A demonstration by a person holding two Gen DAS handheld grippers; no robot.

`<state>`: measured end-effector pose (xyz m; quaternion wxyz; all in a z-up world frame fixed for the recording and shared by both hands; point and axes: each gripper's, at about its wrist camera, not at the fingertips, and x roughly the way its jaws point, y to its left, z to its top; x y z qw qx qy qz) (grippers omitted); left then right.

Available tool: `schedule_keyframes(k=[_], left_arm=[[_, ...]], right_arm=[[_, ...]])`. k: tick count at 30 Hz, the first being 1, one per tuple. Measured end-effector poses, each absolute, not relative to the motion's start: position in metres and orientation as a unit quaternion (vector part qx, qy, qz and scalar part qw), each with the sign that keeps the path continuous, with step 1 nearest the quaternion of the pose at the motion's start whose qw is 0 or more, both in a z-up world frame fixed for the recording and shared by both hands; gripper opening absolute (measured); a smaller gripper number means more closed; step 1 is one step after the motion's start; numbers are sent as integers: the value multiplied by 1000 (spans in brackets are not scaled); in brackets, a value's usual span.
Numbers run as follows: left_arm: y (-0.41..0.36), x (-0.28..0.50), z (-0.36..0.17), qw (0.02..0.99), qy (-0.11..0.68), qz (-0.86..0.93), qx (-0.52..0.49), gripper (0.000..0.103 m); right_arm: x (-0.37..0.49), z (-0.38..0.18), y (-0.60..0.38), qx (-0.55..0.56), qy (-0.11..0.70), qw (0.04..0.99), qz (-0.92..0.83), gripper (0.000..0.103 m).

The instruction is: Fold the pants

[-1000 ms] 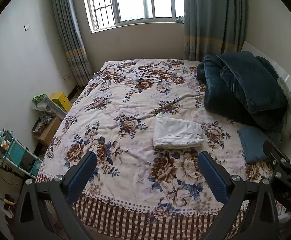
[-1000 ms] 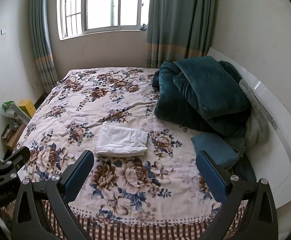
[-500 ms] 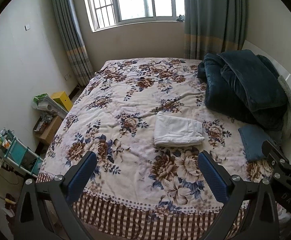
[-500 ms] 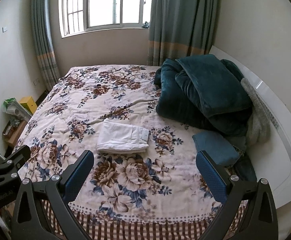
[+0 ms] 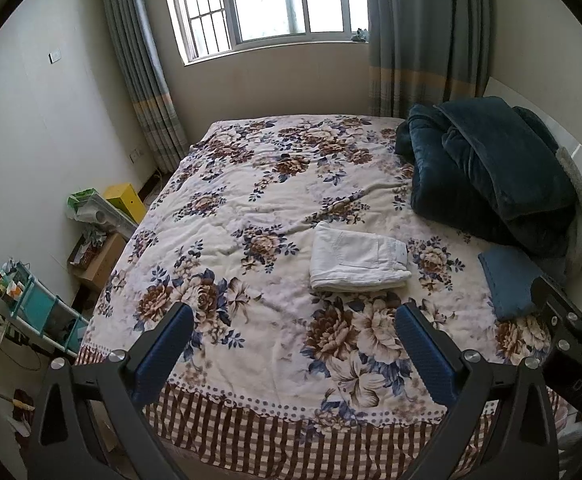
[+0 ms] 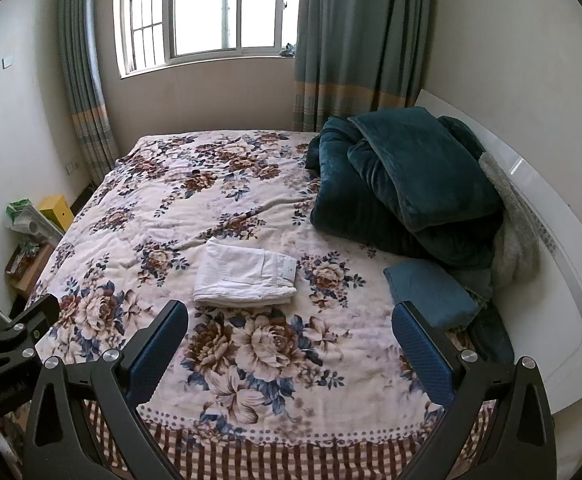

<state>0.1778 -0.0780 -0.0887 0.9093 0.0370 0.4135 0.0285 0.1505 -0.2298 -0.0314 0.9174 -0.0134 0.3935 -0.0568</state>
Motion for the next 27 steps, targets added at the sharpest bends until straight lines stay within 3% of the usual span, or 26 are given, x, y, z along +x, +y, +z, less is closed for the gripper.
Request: schedule_keyframes(k=[27], left_arm=[[-79,178,-90,909,415,28,38,103]], right_arm=[[137,-41,-236,5,406,912,-67,103]])
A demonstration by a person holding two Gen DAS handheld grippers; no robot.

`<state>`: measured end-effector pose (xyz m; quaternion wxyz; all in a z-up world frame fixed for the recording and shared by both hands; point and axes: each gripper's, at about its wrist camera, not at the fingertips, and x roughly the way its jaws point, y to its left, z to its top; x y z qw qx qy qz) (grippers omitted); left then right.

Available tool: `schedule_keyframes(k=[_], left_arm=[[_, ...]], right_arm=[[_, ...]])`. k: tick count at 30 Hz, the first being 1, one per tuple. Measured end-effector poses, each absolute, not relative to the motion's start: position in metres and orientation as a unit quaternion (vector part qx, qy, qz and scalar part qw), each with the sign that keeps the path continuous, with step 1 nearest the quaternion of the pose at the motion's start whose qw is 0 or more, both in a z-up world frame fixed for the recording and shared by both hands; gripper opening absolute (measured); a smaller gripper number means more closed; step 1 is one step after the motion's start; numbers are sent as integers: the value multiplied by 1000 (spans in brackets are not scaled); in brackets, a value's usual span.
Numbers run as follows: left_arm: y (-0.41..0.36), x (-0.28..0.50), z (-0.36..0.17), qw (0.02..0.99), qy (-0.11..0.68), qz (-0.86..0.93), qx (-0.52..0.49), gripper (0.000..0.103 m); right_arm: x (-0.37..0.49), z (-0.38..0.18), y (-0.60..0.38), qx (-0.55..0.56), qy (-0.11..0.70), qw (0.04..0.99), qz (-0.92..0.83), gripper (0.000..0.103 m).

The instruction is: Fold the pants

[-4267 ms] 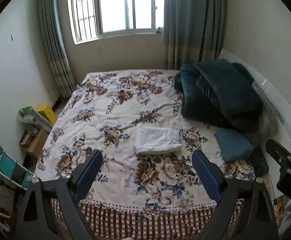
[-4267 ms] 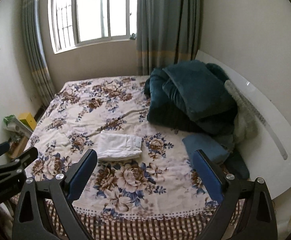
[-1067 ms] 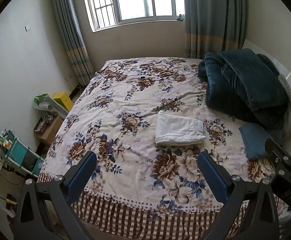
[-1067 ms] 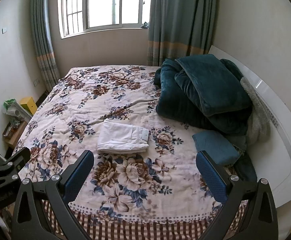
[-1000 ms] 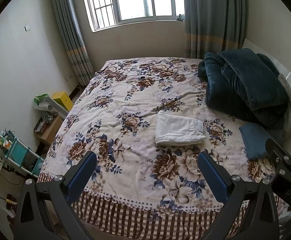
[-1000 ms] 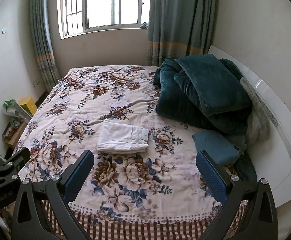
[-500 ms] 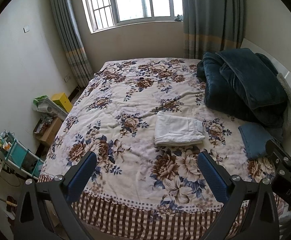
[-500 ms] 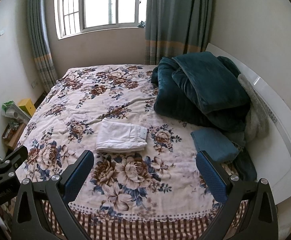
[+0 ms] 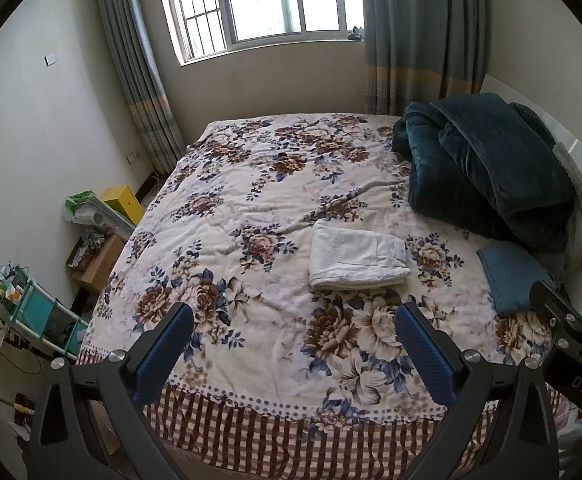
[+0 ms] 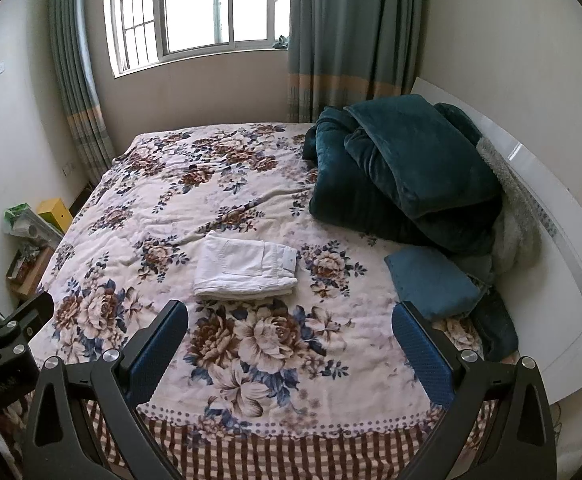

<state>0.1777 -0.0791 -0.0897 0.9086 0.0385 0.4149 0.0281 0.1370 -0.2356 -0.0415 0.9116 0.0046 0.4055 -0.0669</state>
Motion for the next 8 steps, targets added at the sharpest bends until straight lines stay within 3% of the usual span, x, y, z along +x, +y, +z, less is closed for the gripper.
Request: schedule_keyframes(k=[8], left_arm=[[-69,172,-93,909,415,23,28,103]], right_arm=[[137,-42,-236,5,405,912,-67,103]])
